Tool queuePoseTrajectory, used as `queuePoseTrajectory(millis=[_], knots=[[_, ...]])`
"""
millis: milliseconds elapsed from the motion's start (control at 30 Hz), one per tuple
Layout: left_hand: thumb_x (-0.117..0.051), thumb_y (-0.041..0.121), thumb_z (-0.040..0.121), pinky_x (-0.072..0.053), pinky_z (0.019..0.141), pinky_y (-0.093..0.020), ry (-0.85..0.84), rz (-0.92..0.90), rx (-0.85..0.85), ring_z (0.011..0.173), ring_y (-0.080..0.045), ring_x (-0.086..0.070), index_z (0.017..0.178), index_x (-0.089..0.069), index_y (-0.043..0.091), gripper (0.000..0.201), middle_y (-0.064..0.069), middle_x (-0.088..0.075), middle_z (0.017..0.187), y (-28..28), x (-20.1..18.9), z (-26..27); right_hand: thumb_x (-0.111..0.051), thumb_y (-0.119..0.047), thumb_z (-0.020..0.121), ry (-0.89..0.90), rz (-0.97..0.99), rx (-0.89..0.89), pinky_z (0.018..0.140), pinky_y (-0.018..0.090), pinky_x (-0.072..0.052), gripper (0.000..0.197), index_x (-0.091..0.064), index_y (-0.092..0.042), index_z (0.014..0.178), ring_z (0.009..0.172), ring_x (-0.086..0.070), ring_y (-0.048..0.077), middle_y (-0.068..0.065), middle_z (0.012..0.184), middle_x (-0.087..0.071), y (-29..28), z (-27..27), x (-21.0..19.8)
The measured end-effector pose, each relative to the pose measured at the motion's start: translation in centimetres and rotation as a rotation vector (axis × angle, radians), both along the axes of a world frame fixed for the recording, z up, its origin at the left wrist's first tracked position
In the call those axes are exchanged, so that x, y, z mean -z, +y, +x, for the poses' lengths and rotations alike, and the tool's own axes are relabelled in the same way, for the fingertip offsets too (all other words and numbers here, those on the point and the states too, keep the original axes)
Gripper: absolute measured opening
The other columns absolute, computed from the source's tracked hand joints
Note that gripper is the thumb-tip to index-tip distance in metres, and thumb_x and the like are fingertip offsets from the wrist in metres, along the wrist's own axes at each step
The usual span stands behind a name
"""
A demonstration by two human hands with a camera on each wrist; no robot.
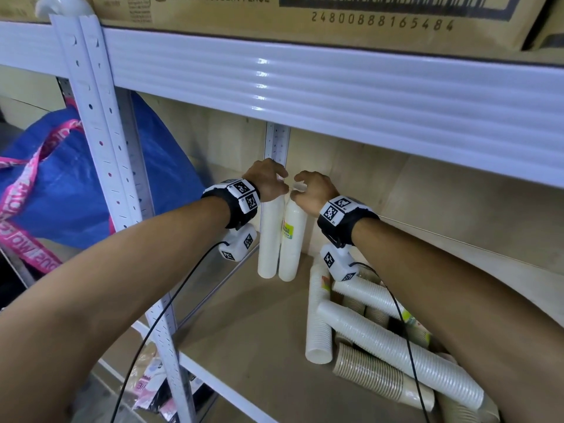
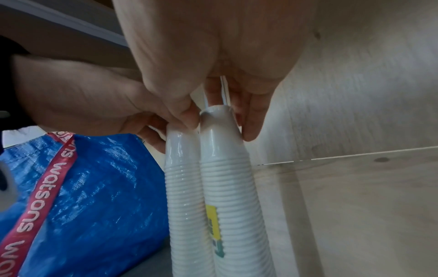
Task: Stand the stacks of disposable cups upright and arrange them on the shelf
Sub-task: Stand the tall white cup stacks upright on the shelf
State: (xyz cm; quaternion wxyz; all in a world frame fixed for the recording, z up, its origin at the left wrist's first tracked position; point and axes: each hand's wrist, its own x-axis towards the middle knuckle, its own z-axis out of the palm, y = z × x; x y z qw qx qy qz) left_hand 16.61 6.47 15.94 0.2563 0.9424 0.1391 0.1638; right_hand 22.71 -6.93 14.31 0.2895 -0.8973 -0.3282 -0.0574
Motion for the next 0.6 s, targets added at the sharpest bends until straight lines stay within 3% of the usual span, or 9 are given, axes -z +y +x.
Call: queuePoseTrajectory(millis=[100, 200, 333, 433, 500, 600], knots=[[-0.071, 0.030, 0.084, -0.047, 0.083, -0.028, 0.009, -0.019, -0.048, 0.114, -0.022, -0.058, 0.122, -0.066, 0.012, 0.042, -0.004, -0.059, 0.129, -0.02, -0.04, 0.16, -0.065, -0.037, 0.087, -0.023, -0.018, 0.055, 0.092, 0.031, -0.047, 0.053, -0.056, -0.011, 0.132, 0.118, -0.057, 0.027, 0.009, 0.134, -0.058, 0.00, 0.07, 0.16], [-0.067, 0.024, 0.087, -0.043, 0.075, -0.025, 0.037, 0.025, -0.011, 0.098, -0.019, -0.058, 0.105, -0.071, 0.007, 0.025, -0.005, -0.065, 0.113, -0.09, -0.13, 0.29, -0.065, -0.030, 0.088, -0.022, -0.021, 0.041, 0.088, 0.030, -0.048, 0.046, -0.058, -0.010, 0.129, 0.114, -0.059, 0.028, 0.010, 0.129, -0.060, -0.05, 0.13, 0.19], [-0.068, 0.021, 0.086, -0.040, 0.085, -0.022, 0.091, 0.019, 0.044, 0.120, -0.020, -0.054, 0.121, -0.067, 0.013, 0.036, -0.003, -0.059, 0.131, -0.20, -0.50, 0.13, -0.062, -0.017, 0.088, -0.007, -0.023, -0.017, 0.087, 0.028, -0.047, 0.034, -0.062, -0.010, 0.122, 0.116, -0.058, 0.025, 0.008, 0.128, -0.061, -0.23, -0.01, 0.04], [-0.068, 0.025, 0.086, -0.044, 0.085, -0.026, 0.099, 0.026, 0.037, 0.119, -0.023, -0.055, 0.120, -0.068, 0.010, 0.037, -0.005, -0.058, 0.127, -0.42, -0.70, -0.02, -0.065, -0.019, 0.086, 0.003, 0.002, -0.013, 0.088, 0.029, -0.049, 0.037, -0.061, -0.011, 0.122, 0.115, -0.059, 0.025, 0.008, 0.128, -0.061, -0.41, -0.10, 0.00], [-0.069, 0.028, 0.086, -0.053, 0.086, -0.033, 0.108, 0.029, 0.002, 0.110, -0.027, -0.061, 0.117, -0.067, 0.002, 0.041, -0.010, -0.059, 0.124, -0.61, -0.71, -0.04, -0.067, -0.029, 0.085, -0.013, -0.011, 0.033, 0.088, 0.031, -0.050, 0.046, -0.058, -0.011, 0.127, 0.114, -0.059, 0.026, 0.008, 0.129, -0.060, -0.41, 0.00, -0.02], [-0.073, 0.024, 0.083, -0.059, 0.073, -0.036, 0.076, -0.045, -0.025, 0.090, -0.028, -0.068, 0.109, -0.069, -0.001, 0.036, -0.013, -0.063, 0.119, -0.54, -0.58, 0.03, -0.067, -0.033, 0.086, -0.032, -0.050, 0.064, 0.085, 0.031, -0.048, 0.049, -0.058, -0.010, 0.128, 0.113, -0.058, 0.028, 0.010, 0.127, -0.060, -0.39, 0.02, -0.08]])
